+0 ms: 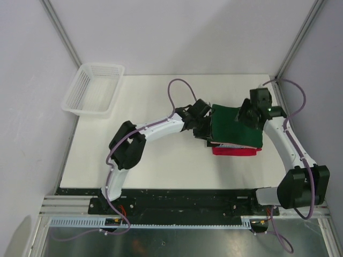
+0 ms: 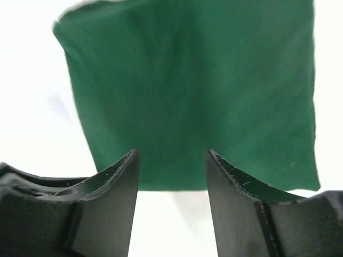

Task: Fold and stack the t-shirts
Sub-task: Put the neatly folded tshirt into the corner of the board with both arms, then put the neatly folded tshirt into the corner of the board with the right arm

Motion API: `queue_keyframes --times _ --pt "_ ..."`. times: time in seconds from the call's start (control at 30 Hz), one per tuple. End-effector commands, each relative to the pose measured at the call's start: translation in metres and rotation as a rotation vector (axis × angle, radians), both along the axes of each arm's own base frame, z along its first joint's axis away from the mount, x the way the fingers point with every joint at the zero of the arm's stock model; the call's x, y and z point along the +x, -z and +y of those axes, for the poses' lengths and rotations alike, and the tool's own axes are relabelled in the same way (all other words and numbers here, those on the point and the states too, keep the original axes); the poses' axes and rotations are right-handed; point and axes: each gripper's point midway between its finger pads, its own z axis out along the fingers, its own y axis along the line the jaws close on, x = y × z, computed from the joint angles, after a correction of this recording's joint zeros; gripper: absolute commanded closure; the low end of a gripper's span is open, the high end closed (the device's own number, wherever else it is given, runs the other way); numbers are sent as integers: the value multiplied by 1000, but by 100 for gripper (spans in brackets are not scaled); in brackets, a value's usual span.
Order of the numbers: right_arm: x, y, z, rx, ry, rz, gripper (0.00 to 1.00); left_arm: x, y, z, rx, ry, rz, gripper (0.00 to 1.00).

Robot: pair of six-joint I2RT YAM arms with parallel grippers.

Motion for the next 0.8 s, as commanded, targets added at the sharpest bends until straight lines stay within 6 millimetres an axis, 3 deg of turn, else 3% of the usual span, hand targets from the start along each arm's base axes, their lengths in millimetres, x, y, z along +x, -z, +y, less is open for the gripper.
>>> queue_keyframes --times 0.0,0.1,0.17,0.27,0.37,0.47,0.6,0.77 --pt "-23 44 12 75 30 53 48 7 -53 9 -67 -7 -106 60" --pt "-38 73 10 93 45 99 50 10 -61 21 -68 -21 -125 59" --pt "-44 81 6 94 65 114 51 11 -66 31 -67 -30 -135 59" --pt "-47 75 1 80 77 88 51 14 -72 50 -60 -50 -154 59" --pt "-50 61 10 80 54 47 50 15 -79 72 -50 -71 -179 58" --pt "-60 54 34 80 16 29 50 16 -86 101 -40 -99 -212 58" --pt "-67 51 89 96 -58 -8 48 16 -91 140 -29 -148 -241 57" --pt "-40 57 157 119 -188 -62 48 12 -92 173 -29 -190 -261 57"
